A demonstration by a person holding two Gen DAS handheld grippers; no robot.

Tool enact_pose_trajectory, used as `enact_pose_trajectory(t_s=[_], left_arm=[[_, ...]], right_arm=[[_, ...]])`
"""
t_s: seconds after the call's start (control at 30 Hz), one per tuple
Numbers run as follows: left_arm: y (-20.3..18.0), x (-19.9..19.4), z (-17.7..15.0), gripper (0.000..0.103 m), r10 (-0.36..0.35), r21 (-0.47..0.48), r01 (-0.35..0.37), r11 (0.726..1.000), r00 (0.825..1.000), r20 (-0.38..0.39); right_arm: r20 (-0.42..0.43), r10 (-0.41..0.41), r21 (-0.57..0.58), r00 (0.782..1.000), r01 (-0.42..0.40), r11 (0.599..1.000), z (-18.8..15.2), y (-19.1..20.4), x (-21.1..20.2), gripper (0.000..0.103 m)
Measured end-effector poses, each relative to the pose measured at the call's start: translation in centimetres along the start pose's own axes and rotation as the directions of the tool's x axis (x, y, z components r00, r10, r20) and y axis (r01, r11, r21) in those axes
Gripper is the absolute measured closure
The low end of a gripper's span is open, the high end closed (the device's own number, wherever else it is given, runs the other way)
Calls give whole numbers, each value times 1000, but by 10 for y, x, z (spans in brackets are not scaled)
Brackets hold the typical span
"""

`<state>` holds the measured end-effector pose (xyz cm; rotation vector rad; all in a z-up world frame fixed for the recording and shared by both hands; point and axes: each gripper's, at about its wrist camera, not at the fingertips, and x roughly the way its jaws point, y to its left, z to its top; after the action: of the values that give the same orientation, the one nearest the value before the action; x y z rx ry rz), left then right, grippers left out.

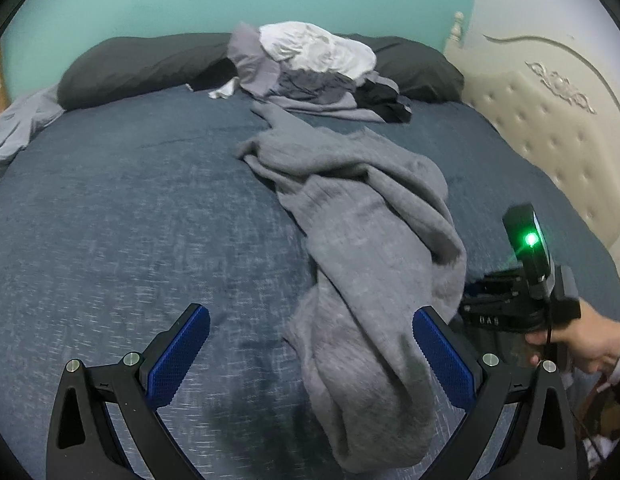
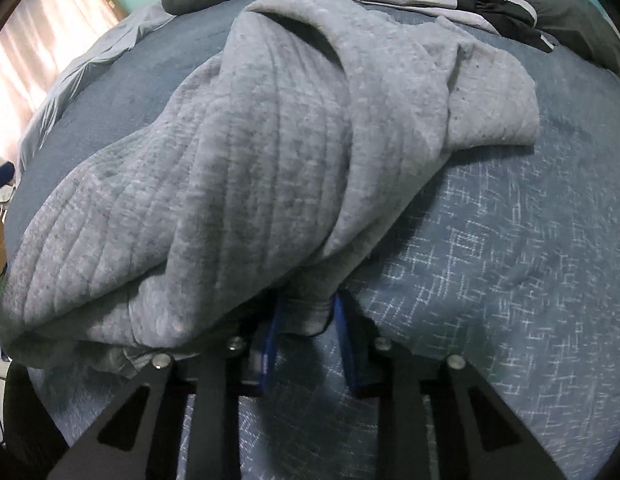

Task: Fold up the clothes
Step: 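Lay the sweatshirt flat with the right tool and close the left tool on its edge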

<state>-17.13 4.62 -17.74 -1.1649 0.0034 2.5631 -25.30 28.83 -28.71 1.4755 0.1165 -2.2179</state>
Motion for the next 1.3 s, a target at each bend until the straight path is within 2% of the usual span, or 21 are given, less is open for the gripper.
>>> enact_pose_trajectory(t_s=[0.07,0.2,0.6,0.67,0.73,0.87,0.9,0.93,0.97,1.03,1.23,1.3], left_arm=[[-3,5,-5,0,-13,2,13,1000,1000,-10],[-7,15,-12,0,-36,-6,36,999,999,-37],[-8,36,-15,0,-51,-44,48,998,996,-68],[-7,38,-16,10,-50,-50,47,998,996,-73],[-6,41,-18,13,-50,-55,45,997,995,-81],[-7,45,-21,31,-58,-49,54,997,994,-94],[-7,47,-21,33,-65,-53,60,997,993,-102],[-7,49,-21,37,-73,-58,67,996,991,-112],[-7,50,-22,48,-80,-61,74,995,990,-118],[-7,52,-23,60,-95,-67,87,994,987,-129],[-8,55,-23,73,-140,-87,128,988,980,-140],[-8,56,-23,81,-145,-91,133,987,979,-144]], right_arm=[[6,8,2,1000,-8,1000,0,-1,-2,86],[8,15,11,1000,-15,1000,0,-4,-4,88],[12,33,30,999,-34,999,1,-14,-10,90],[15,36,29,999,-37,999,1,-15,-11,90],[17,38,30,999,-39,999,1,-16,-13,90],[19,40,28,999,-40,999,2,-18,-17,90],[19,39,28,999,-40,999,3,-18,-17,90],[19,39,28,999,-40,999,3,-19,-18,90],[19,39,29,999,-40,999,3,-19,-18,90],[19,40,30,999,-41,999,4,-20,-20,90],[22,46,33,999,-47,998,5,-23,-25,90],[24,49,35,999,-49,998,6,-24,-27,90]])
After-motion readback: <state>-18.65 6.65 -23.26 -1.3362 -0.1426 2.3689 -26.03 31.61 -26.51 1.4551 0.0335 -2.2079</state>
